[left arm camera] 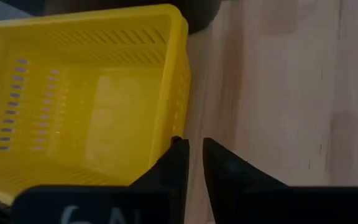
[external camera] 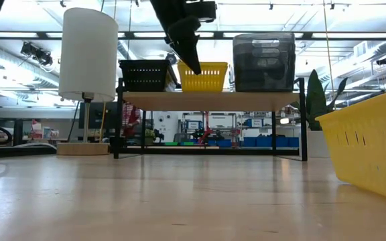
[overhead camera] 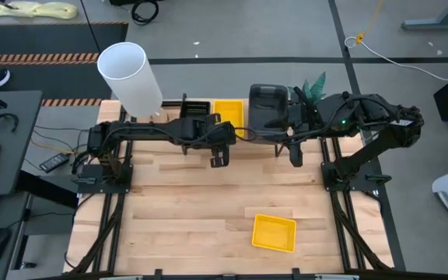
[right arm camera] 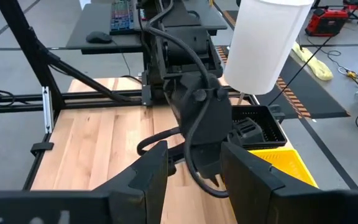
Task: Stack baskets on shelf by color
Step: Stack the left yellow basket on top of the yellow basket on the shelf, then stack the yellow basket on top of the yellow basket on the shelf
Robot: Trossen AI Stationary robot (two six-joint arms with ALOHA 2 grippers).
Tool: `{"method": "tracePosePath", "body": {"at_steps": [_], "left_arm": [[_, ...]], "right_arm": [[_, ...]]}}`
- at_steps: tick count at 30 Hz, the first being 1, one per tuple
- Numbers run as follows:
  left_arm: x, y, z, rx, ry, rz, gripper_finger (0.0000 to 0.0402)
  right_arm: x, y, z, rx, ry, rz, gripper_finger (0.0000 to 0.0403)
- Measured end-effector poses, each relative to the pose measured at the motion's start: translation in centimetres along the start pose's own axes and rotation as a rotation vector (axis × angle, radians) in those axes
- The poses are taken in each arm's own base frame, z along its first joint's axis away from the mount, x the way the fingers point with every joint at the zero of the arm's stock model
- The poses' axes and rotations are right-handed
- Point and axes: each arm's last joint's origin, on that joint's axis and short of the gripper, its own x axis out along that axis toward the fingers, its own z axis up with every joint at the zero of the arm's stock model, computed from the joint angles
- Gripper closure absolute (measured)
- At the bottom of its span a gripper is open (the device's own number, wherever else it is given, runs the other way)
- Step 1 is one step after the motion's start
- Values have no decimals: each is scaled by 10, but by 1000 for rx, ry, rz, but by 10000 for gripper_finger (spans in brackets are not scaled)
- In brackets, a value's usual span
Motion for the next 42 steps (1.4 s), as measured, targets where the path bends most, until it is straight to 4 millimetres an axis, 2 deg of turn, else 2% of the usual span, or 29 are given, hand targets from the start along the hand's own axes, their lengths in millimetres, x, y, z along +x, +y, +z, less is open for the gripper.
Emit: {"method": "tracePosePath", "body": {"at_steps": [3,6,9,17,20,23,27,30,34,42], "left_arm": [[-1,-2,1,-4,-19,-64,346],[-8,-12,5,3,-72,-183,351],[-15,-29,11,-8,-131,-298,357],[-32,-85,28,-199,-265,-427,342],[-34,-105,29,-264,-254,-502,339],[-37,-117,24,-297,-190,-564,345],[-53,-123,13,-329,-117,-531,371],[-83,-131,2,-307,-139,-396,394],[-119,-137,-12,-260,-203,-266,390],[-153,-101,-24,-347,-236,-195,396]], "right_arm": [[0,0,0,2,1,1,250],[0,0,-1,9,11,0,250],[0,0,-2,9,24,7,250],[-14,6,-8,16,55,66,250],[-15,9,-10,31,77,118,250],[-11,17,-17,34,165,189,250],[1,33,-32,7,269,237,250],[8,43,-45,-8,318,253,250],[18,54,-58,-26,361,313,250],[62,75,-102,-79,521,469,250]]}}
